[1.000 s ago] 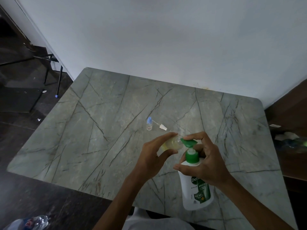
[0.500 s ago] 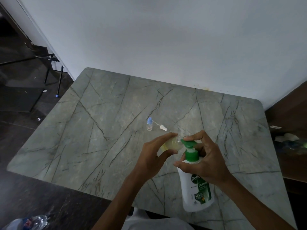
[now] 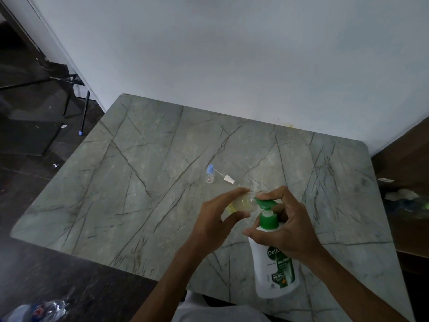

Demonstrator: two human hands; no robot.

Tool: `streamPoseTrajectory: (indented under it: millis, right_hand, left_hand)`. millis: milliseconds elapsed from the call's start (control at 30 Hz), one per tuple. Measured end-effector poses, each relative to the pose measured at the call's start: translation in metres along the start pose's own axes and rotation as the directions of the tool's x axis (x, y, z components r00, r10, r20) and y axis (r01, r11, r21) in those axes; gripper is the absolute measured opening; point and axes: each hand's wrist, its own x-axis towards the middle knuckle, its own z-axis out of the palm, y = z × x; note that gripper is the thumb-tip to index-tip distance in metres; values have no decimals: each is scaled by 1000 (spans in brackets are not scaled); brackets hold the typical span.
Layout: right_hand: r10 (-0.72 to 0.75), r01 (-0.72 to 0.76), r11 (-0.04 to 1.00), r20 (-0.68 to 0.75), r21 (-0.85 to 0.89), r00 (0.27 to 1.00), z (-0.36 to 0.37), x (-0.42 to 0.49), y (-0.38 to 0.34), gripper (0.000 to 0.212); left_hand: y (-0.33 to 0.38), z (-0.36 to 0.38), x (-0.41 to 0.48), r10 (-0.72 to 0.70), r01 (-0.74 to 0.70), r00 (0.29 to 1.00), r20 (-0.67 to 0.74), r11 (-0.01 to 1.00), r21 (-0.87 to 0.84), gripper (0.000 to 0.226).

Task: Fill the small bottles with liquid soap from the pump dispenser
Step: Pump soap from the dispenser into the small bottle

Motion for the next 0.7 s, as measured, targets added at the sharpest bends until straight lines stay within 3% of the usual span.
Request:
streamPoseTrajectory:
  millis: [133, 367, 700]
  right_hand:
    - [-6, 6, 999, -5, 36, 1000, 0, 1, -1, 55]
    - [-2, 0, 1000, 63, 26, 998, -1, 0, -3, 64]
    - [47, -51, 997, 55, 64, 997, -1, -2, -3, 61]
  left_hand:
    - [-1, 0, -2, 14, -14, 1000, 4, 1000, 2, 48]
    - [-3, -4, 0, 16, -16, 1000, -12, 1000, 24, 48]
    - [-6, -8, 3, 71, -72, 997, 25, 997, 31, 49]
